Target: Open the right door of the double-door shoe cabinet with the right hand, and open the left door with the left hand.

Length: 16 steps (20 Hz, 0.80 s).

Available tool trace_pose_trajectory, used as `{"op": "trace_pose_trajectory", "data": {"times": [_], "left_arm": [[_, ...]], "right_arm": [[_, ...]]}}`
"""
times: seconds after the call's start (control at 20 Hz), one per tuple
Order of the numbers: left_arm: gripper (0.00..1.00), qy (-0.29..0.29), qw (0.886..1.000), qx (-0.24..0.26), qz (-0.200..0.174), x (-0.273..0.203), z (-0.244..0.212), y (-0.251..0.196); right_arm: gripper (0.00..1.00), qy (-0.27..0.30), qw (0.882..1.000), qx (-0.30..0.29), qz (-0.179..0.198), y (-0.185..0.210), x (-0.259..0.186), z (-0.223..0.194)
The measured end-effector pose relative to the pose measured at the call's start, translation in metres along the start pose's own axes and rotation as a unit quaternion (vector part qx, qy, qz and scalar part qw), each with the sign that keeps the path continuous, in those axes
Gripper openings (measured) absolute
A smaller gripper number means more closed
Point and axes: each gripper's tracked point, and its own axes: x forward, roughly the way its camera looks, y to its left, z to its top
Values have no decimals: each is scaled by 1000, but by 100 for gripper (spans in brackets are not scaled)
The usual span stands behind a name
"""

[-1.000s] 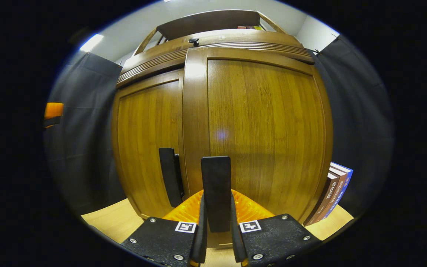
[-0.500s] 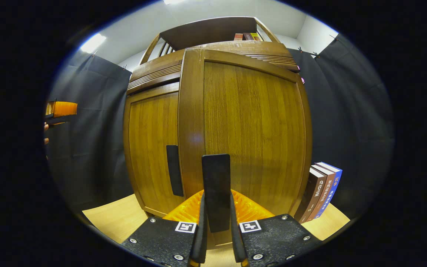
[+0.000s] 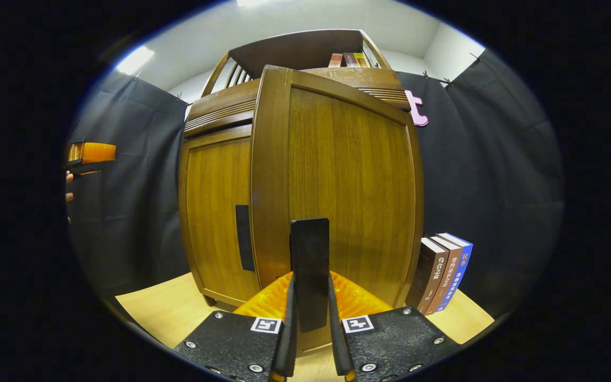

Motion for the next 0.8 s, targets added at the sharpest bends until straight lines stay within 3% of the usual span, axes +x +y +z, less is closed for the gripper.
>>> {"op": "trace_pose_trajectory", "data": {"times": [0.8], "left_arm": [[95,-1,1000,0,-2,-5,5,-10]], "right_arm": [[28,7,1000,9,-16,-25,-34,-6]]}}
